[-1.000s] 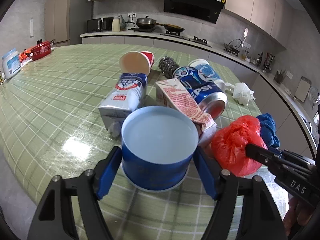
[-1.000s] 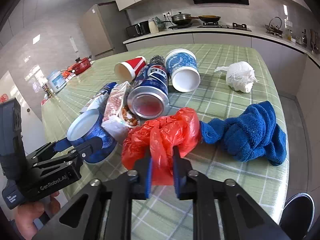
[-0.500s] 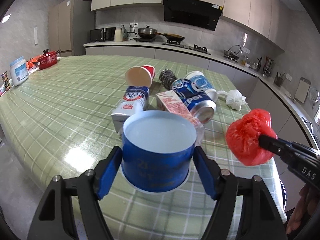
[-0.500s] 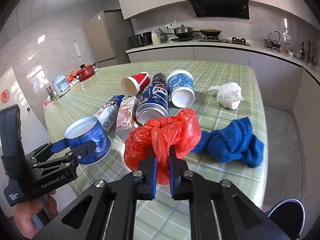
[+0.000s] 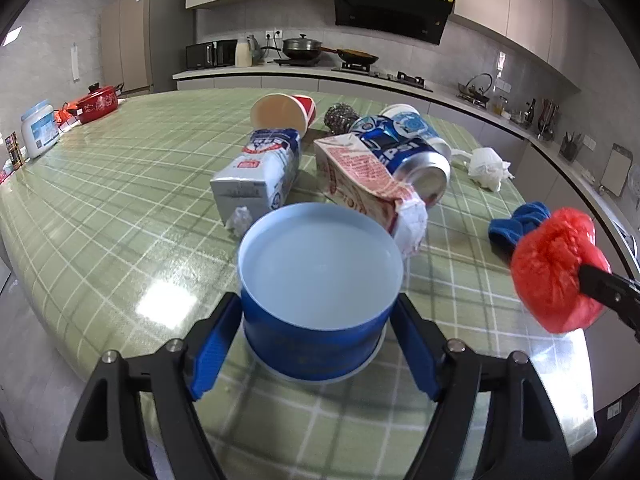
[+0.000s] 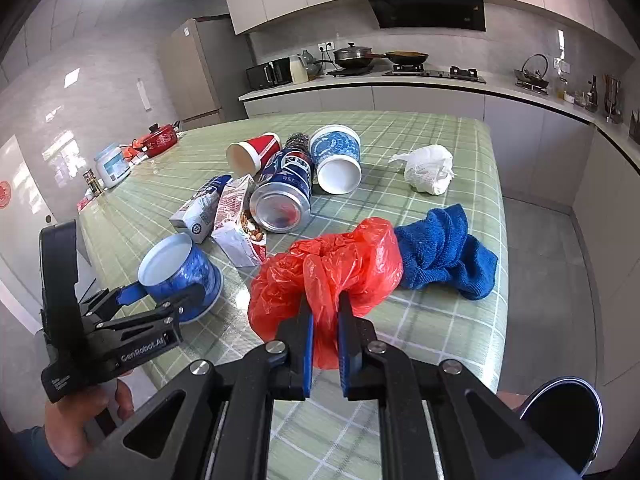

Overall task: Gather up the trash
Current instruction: 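Carry the blue cup and red bag in both tools over the bin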

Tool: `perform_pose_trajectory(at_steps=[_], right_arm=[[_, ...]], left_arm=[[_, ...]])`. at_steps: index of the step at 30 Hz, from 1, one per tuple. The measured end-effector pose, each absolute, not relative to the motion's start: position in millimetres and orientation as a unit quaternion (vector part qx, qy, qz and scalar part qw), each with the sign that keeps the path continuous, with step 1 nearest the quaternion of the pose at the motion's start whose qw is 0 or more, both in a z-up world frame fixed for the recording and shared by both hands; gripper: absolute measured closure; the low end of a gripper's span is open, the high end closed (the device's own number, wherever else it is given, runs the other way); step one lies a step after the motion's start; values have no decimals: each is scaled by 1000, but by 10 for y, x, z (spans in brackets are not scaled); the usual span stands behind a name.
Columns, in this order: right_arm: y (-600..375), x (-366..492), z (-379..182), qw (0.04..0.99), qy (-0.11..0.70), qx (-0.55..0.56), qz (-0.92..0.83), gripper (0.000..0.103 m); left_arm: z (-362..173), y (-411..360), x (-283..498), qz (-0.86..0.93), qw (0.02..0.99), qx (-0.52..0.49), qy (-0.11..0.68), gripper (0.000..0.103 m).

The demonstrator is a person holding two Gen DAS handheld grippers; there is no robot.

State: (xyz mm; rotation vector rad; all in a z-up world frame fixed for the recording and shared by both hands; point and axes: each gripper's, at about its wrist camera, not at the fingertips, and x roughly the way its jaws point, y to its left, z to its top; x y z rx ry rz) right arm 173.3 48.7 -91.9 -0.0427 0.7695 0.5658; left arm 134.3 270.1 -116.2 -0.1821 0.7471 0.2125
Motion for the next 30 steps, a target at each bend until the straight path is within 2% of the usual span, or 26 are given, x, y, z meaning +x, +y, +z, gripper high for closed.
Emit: perform_pose_trajectory(at_steps=[17, 30], right_arm=[[380, 1673, -832, 896, 361, -15, 259, 93], [-298, 1519, -655, 912, 347, 1, 221, 93]], left_arm=[[-856, 2555, 1224, 80, 939, -76, 327, 28], [-576, 1886, 1107, 38, 948, -59, 309, 28]])
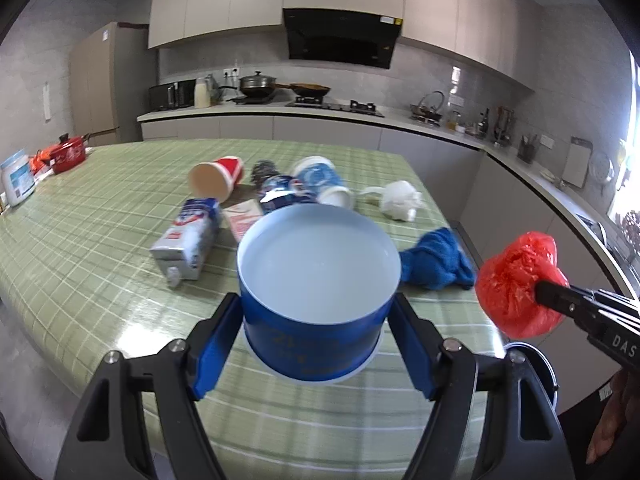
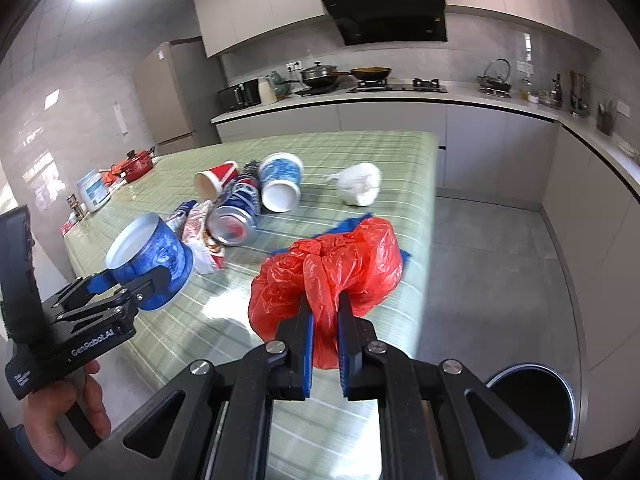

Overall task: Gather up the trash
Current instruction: 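Carry the blue cup and red bag in both tools over the bin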

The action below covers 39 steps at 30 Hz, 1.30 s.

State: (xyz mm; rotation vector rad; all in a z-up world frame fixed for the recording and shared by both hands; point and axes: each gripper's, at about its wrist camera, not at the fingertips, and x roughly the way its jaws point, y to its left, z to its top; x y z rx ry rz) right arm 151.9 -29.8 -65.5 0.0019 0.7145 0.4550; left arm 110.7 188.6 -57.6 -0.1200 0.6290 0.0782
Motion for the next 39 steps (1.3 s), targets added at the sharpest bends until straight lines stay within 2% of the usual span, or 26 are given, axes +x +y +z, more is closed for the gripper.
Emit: perform_pose_trajectory(at_steps=[21, 39], right_arm=[[-1999, 1114, -566, 931, 343, 36, 120, 93], [-3134, 1076, -896, 921, 379, 57, 76, 93]], left_arm=[[-446, 360, 1170, -74, 948, -21, 309, 28], [-958, -865, 1264, -129, 925, 9, 358, 28]])
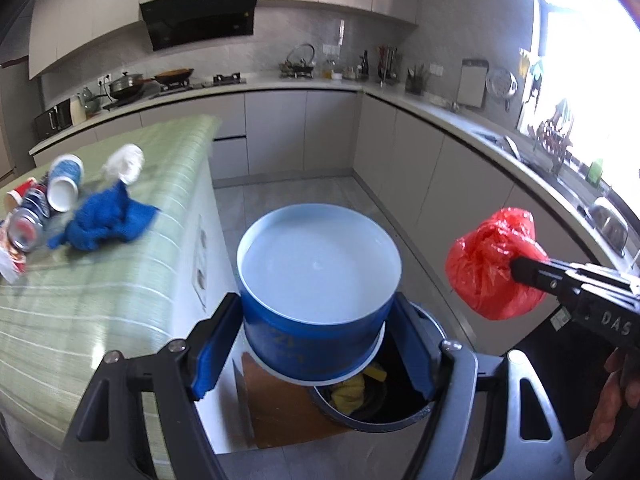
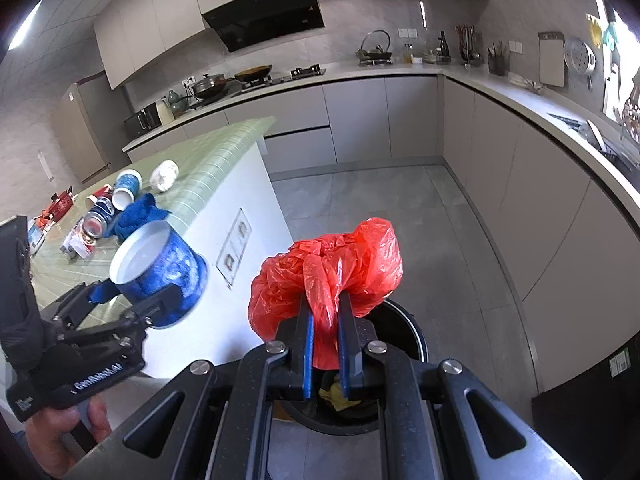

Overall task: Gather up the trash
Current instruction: 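Carry the blue cup and red bag in both tools over the bin, then open both tools to drop the cup and bag into the bin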

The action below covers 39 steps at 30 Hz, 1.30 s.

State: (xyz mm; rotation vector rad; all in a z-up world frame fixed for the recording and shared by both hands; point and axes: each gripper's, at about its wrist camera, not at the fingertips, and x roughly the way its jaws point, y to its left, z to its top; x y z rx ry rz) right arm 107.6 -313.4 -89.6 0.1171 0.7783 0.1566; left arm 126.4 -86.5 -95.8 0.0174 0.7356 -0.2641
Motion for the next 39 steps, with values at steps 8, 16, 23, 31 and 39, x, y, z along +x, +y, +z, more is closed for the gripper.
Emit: perform_pose_trajectory(at_steps=[8, 16, 23, 31, 39], right_arm=[[-3382, 1225, -1429, 901, 419, 70, 88, 93], [-3444, 1532, -2006, 876, 460, 84, 116, 93], [-3462, 1922, -2419, 843, 512, 91, 134, 35], [-3806, 2023, -2274, 858, 489, 125, 94, 4], [-3785, 1892, -2023, 874, 468, 109, 67, 4]], left_arm=[[-1533, -1236, 1325, -131, 905, 14, 404, 28], [-2059, -1427, 1493, -117, 888, 16, 444, 28], [-2496, -1399, 1598, -90, 860, -8, 503, 14], [-2318, -1348, 1412, -61, 871, 1, 488, 7], [-1933, -1350, 1344, -46, 885, 0, 463, 7]])
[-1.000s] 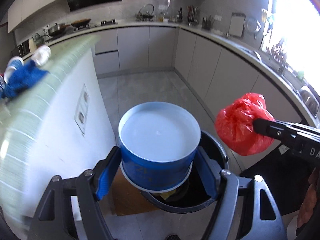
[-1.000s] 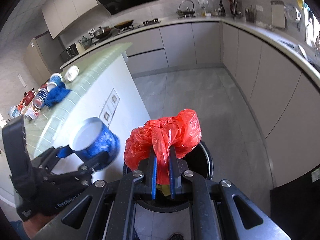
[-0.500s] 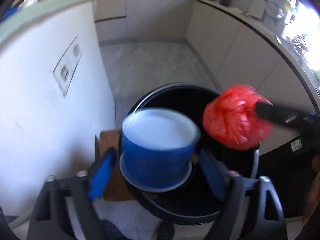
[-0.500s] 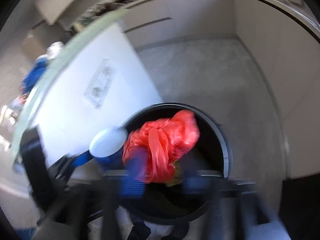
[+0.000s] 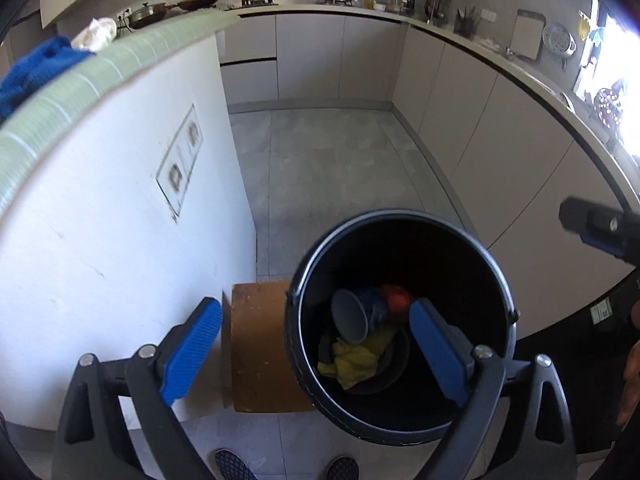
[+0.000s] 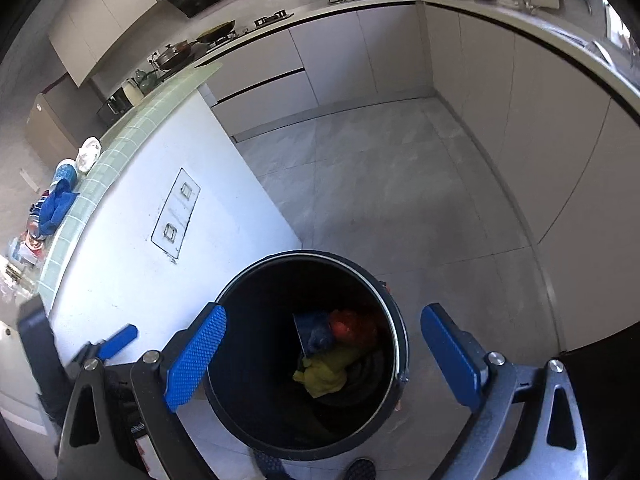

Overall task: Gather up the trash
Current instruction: 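Open both tools to drop the cup and bag into the bin, then move both open tools back toward the cans and blue towel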

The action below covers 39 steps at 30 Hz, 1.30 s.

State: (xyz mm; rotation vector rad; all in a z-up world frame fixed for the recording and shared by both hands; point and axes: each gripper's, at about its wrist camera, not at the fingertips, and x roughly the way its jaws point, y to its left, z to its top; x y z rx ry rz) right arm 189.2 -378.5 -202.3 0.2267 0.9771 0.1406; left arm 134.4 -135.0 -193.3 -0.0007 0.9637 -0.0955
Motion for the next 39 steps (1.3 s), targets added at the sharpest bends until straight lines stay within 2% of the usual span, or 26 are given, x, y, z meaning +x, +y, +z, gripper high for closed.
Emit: perform_pose_trajectory(at_steps=[15, 26, 39], right_arm=[[-3622, 1692, -1178, 906, 416, 64, 47, 2], [-2960, 1565, -809, 925, 367, 33, 93, 0], [-1823, 1510, -586, 920, 361, -29, 147, 0]], left_arm=[[-976, -993, 1302, -31, 917, -12, 397, 5], [-741, -356, 1162, 26, 928, -30, 371, 5], [-567, 679, 787, 103, 931, -57, 346, 5]])
